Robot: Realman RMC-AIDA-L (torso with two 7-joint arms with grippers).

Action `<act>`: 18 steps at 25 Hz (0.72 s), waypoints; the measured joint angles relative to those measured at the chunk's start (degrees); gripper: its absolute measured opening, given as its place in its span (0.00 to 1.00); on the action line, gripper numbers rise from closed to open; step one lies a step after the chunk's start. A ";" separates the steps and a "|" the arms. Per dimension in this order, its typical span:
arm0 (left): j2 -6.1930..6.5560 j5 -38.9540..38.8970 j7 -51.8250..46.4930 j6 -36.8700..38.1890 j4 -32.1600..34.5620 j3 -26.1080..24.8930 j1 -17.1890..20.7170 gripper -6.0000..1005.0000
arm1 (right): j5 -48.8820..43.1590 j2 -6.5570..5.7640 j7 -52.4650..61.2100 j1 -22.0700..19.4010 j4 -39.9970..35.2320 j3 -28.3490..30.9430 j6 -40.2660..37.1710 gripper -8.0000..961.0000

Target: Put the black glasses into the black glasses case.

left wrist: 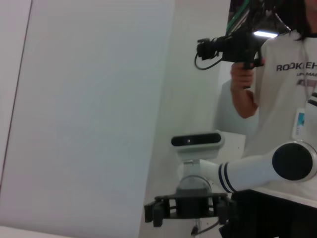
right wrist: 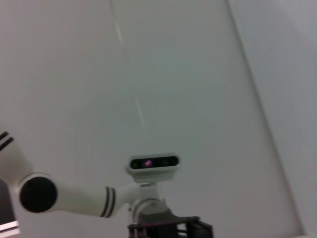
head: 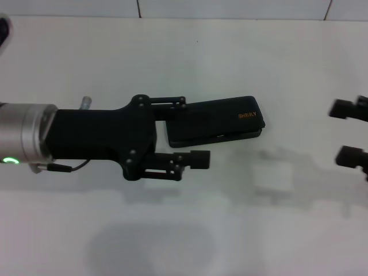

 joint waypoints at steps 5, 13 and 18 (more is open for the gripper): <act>1.59 0.16 0.46 0.21 -1.15 -0.01 0.08 0.68 | 3.83 0.00 0.21 3.29 0.66 -9.77 4.86 0.82; 2.74 0.18 2.19 -0.28 -1.98 -0.63 0.97 0.71 | 6.76 -0.04 1.08 6.18 0.98 -16.89 8.86 0.90; 2.90 0.31 2.42 -0.28 -1.98 -0.80 1.06 0.71 | 6.92 -0.01 1.12 6.30 1.23 -17.36 9.57 0.90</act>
